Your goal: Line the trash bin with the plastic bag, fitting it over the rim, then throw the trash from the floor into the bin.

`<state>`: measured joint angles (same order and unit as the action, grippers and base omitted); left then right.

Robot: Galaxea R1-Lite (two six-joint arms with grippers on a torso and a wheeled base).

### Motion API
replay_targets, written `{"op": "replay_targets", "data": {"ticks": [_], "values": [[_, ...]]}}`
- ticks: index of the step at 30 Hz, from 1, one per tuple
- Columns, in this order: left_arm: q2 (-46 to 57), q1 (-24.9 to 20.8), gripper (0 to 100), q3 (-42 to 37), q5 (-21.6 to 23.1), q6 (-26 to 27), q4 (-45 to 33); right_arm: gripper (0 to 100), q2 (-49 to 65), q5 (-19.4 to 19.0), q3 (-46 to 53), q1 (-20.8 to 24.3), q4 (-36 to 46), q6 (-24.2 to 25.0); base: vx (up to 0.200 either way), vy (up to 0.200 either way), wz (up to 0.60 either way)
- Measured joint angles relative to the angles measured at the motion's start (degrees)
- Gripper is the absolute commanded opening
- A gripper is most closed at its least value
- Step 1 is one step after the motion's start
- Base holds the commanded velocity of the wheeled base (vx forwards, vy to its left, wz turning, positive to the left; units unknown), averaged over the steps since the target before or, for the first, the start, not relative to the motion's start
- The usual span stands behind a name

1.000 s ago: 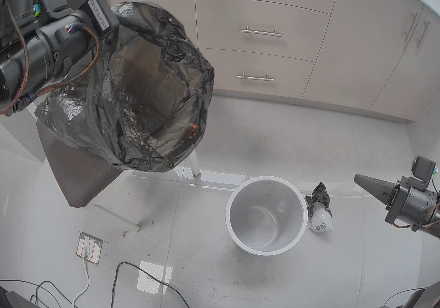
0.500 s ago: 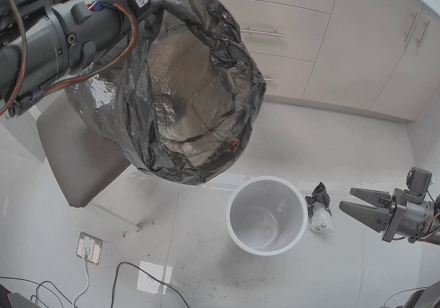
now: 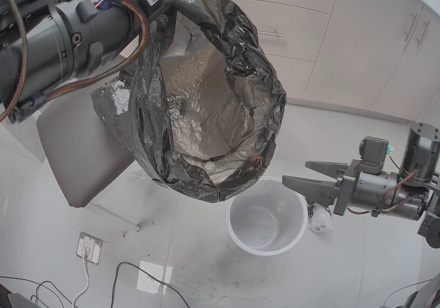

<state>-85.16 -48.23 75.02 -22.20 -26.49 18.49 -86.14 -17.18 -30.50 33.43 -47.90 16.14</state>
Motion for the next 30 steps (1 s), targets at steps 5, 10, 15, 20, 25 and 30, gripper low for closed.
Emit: {"op": "replay_targets", "data": {"ticks": [5,10,15,20,25,30], "values": [[0.2,-0.1,0,-0.5,0.1,-0.4,0.0,100,-8.0,6.0,-6.9,3.3,0.1,-1.7,0.0,0.0,0.0],[0.3,-0.1,0,-1.1,0.2,-0.5,0.2,100,-15.5,16.3,-14.6,6.0,-0.2,-2.6,0.0,0.0,0.0],[0.6,-0.1,0,-1.5,0.3,-0.6,0.2,100,-20.5,21.2,-21.5,8.1,-0.5,-3.4,0.0,0.0,0.0],[1.5,-0.1,0,-2.0,0.3,-0.6,0.1,100,-22.8,23.5,-24.5,9.0,-0.6,-4.0,0.0,0.0,0.0],[2.9,-0.2,0,-2.8,0.4,-0.6,0.1,0,-22.9,24.9,-24.9,8.7,-0.6,-4.0,0.0,0.0,0.0],[3.8,-0.3,0,-3.5,0.4,-0.5,0.1,0,-22.1,24.9,-24.8,8.1,-0.6,-4.0,0.0,0.0,0.0]]}}
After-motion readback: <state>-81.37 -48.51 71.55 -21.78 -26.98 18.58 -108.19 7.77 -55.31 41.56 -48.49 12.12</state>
